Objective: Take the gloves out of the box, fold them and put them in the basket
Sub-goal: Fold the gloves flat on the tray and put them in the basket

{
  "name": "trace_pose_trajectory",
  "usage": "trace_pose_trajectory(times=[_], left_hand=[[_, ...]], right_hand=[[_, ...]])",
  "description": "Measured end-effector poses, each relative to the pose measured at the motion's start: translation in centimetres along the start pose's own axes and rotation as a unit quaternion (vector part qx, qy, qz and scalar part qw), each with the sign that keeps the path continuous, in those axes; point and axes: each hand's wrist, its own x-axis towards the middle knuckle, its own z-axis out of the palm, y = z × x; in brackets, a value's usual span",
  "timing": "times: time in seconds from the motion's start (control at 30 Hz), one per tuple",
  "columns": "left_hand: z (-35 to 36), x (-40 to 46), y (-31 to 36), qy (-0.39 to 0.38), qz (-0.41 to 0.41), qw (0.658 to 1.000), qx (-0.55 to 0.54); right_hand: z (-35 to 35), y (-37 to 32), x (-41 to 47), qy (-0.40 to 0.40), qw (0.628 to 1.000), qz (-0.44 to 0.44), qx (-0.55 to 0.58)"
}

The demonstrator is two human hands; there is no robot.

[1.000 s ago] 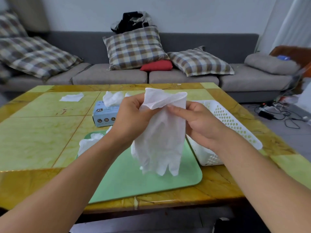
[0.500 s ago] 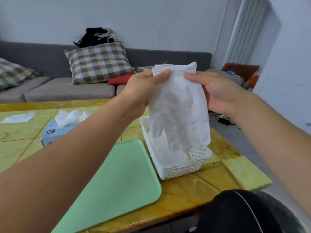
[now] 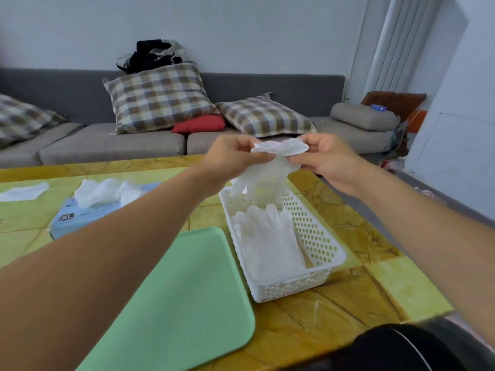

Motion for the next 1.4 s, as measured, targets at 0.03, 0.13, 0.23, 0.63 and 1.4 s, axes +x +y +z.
trace_pose_trajectory(times=[0.03,0.13,0.23,0.63,1.4], left_hand=[[0.3,-0.7,-1.7,-0.026,-0.001,0.999,0.046],[1.6,-2.9,-5.9,-0.121,0.032,0.973,0.195],[2.6,-5.0,-7.4,-0.208,0.090,0.914,0.338],[4.7,-6.1,-3.2,-0.330,0.051,0.832,0.443],[-13.1,-11.8,-6.0,-0.081,0.009,0.877,0.473]], right_hand=[[0.1,1.6,-0.9,-0.026,0.998,0.007,-0.050],[0.3,5.3,-3.7,-0.129,0.973,0.004,-0.190],[0.9,6.5,-5.7,-0.216,0.903,-0.045,-0.370],[1.4,0.8,-3.6,-0.341,0.806,0.093,-0.475],[17.6,-4.7,-1.9,-0.289,0.809,-0.052,-0.510]])
